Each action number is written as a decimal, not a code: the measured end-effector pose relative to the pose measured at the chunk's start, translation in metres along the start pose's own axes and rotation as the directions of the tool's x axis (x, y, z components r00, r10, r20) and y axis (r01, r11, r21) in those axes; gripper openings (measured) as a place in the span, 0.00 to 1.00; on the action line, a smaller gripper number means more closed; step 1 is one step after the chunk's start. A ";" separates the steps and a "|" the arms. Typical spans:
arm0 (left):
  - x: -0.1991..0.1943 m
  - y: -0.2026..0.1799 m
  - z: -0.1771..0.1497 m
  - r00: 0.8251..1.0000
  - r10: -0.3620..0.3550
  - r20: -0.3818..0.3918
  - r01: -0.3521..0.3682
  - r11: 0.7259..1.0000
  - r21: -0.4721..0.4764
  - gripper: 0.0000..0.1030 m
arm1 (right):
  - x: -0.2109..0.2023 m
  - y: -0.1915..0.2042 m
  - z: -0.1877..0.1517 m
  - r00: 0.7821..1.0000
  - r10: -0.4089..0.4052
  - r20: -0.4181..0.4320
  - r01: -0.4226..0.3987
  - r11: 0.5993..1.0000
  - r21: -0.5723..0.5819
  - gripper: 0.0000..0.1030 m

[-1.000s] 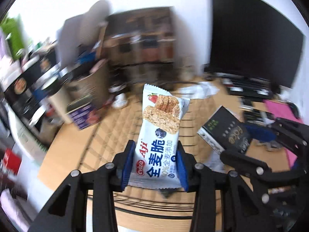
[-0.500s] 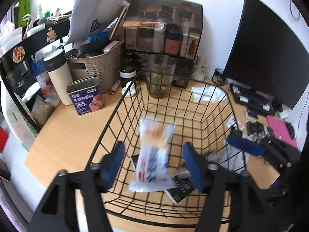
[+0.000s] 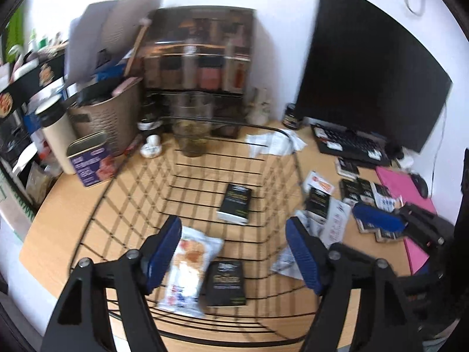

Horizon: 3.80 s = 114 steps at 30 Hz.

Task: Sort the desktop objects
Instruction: 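Drop the snack packet and Face pack into the wire basket with both grippers, then grasp a black Face tissue pack with the left gripper while the right grasps another, then carry both Face packs to the wire basket and open both grippers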

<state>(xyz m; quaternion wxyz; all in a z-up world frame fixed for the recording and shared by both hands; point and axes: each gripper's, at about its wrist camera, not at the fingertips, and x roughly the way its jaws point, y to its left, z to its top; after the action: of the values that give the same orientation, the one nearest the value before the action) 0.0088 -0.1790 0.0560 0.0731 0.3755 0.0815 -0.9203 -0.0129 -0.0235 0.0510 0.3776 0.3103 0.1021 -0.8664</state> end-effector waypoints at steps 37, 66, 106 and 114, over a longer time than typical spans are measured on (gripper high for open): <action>0.174 -0.251 -0.017 0.943 -0.168 -0.288 0.257 0.917 0.306 0.78 | -0.054 -0.253 -0.157 0.928 -0.290 -0.234 0.355 0.878 0.321 0.60; 0.192 -0.239 -0.022 0.947 -0.118 -0.299 0.217 0.921 0.323 0.51 | -0.022 -0.236 -0.151 0.926 -0.275 -0.260 0.350 0.884 0.311 0.66; 0.034 -0.156 0.006 0.989 -0.134 -0.056 0.145 0.950 0.276 0.51 | -0.090 -0.120 -0.069 0.955 -0.294 -0.033 0.294 0.933 0.206 0.62; 0.009 -0.062 0.013 1.000 -0.025 -0.003 0.025 0.986 0.167 0.51 | -0.037 -0.048 -0.009 0.987 -0.160 0.017 0.158 0.984 0.084 0.62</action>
<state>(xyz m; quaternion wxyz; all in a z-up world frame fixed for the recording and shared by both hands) -0.0185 -0.1214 0.0650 0.0297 0.3796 0.0091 -0.9246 -0.0235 0.0353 0.0636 0.2952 0.3059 0.0863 -0.9010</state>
